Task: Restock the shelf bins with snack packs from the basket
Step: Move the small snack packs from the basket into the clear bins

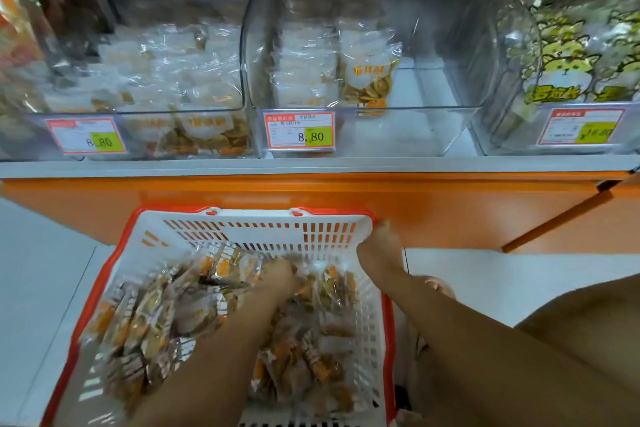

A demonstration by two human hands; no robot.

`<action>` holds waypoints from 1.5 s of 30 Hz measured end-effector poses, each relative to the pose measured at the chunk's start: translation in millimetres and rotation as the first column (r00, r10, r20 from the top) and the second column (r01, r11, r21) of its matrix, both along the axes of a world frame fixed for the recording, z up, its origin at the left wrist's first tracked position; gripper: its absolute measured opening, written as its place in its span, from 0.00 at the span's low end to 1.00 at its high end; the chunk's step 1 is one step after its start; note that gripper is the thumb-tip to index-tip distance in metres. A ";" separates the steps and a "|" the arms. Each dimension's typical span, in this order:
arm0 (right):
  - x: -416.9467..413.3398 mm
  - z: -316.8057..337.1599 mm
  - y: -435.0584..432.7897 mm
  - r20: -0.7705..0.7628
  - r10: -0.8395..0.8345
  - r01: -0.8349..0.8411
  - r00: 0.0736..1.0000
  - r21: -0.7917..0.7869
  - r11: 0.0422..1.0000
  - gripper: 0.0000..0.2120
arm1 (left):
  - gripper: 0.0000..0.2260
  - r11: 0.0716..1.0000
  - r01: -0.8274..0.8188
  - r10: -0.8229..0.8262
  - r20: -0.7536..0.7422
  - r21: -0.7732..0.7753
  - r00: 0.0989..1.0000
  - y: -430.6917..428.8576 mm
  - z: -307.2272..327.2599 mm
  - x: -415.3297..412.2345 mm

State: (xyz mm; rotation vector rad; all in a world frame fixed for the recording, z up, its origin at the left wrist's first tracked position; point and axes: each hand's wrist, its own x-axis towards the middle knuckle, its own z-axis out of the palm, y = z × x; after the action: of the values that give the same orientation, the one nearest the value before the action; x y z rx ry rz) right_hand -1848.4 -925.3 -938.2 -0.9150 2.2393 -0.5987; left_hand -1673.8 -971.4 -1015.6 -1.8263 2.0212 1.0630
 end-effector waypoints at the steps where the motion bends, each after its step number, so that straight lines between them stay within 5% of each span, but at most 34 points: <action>1: -0.1 -2.1 -0.4 0.008 -0.007 0.007 1.000 -0.005 1.000 0.12 | 0.09 1.000 0.005 -0.005 0.011 0.004 1.000 -0.3 -4.2 -3.9; 6: -0.9 -1.2 -0.5 0.015 0.007 -0.007 1.000 -0.021 1.000 0.12 | 0.15 0.999 -0.011 0.008 0.084 0.035 0.996 -3.5 -21.1 -10.7; 12: 0.0 2.6 0.8 -0.001 0.022 -0.022 1.000 -0.017 1.000 0.15 | 0.06 0.999 0.019 -0.022 0.097 0.029 0.995 12.7 -18.9 -16.1; 16: 1.2 2.8 1.5 -0.005 0.033 -0.033 0.999 -0.012 0.999 0.20 | 0.09 0.998 -0.063 0.064 0.068 -0.014 0.996 18.4 -5.0 -11.6; 20: 0.5 4.8 3.9 -0.020 0.052 -0.052 0.998 -0.004 0.999 0.21 | 0.13 0.984 -0.159 0.157 -0.031 -0.085 0.987 14.1 31.4 2.3; 24: 0.6 11.6 5.9 0.015 0.081 -0.081 0.997 0.013 0.997 0.17 | 0.11 0.974 -0.217 0.228 -0.222 0.072 0.948 7.2 76.6 29.1; 25: 0.0 15.9 5.5 0.040 0.079 -0.080 0.996 0.034 0.996 0.17 | 0.07 0.958 -0.246 0.282 -0.320 0.149 0.904 7.7 89.3 36.0; 28: -1.6 31.5 5.0 0.042 0.180 -0.185 0.983 0.177 0.967 0.26 | 0.19 0.908 -0.274 0.410 -0.537 0.318 0.737 11.8 126.2 51.1; 30: -1.1 51.3 2.1 -0.067 0.355 -0.321 0.932 0.302 0.898 0.30 | 0.08 0.917 -0.247 0.396 -0.658 0.312 0.640 12.9 148.1 55.1; 34: -2.0 115.6 -7.1 -0.126 0.603 -0.535 0.788 0.346 0.771 0.08 | 0.10 0.915 -0.305 0.379 -0.824 0.265 0.421 11.5 189.9 49.8; 37: -14.8 168.8 -11.3 -0.027 0.693 -0.680 0.721 0.164 0.714 0.06 | 0.08 0.908 -0.355 0.334 -0.898 0.224 0.287 14.8 216.6 35.9; 40: -30.8 211.1 -2.0 0.290 0.730 -0.718 0.619 -0.167 0.675 0.28 | 0.04 0.894 -0.386 0.301 -0.944 0.229 0.137 18.1 239.0 17.2; 42: -31.6 225.7 -0.2 0.337 0.751 -0.692 0.568 -0.299 0.657 0.35 | 0.07 0.886 -0.407 0.269 -0.961 0.221 0.064 18.7 249.0 3.6; 45: -25.9 242.0 -7.7 0.281 0.705 -0.570 0.651 -0.433 0.699 0.17 | 0.10 0.890 -0.416 0.218 -0.976 0.188 0.027 17.1 264.7 -18.2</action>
State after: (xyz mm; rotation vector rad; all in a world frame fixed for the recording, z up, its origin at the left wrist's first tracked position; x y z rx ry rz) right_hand -1874.2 -932.9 -696.2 -1.4867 1.2915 -0.7213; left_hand -1692.0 -954.3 -750.9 -1.7718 2.1880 3.1130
